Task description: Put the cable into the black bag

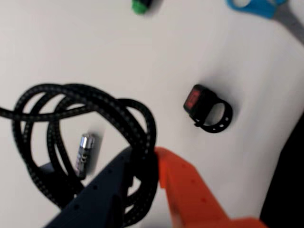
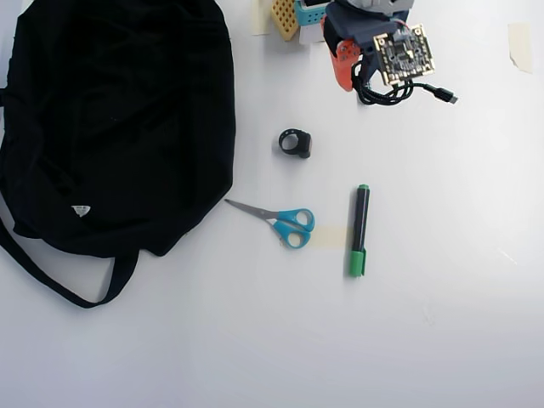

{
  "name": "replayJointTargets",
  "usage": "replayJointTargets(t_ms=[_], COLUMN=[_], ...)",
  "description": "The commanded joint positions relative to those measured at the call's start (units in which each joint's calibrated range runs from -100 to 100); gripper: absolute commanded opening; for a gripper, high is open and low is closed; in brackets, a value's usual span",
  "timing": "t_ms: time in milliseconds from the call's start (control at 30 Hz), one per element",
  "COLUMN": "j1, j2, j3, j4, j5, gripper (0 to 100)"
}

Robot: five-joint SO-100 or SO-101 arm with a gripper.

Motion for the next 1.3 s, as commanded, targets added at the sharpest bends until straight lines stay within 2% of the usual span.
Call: replayJointTargets(t_ms=[0, 467, 700, 867, 1000, 1100, 1267], j1=[3.2, 21.1, 30.8, 33.6, 36.5, 45.4, 58.8], j2=[-3.2, -3.3, -3.2, -3.2, -2.7, -2.1, -1.3], j3=[0.2, 1.5, 1.6, 1.6, 1.5, 2.2, 2.6], j4=[1.5, 1.2, -4.0, -6.4, -6.5, -8.0, -15.8], j5=[-2.5, -3.1, -3.6, -7.5, -5.8, -7.7, -7.8], gripper=[2, 2, 2, 2, 2, 2, 2])
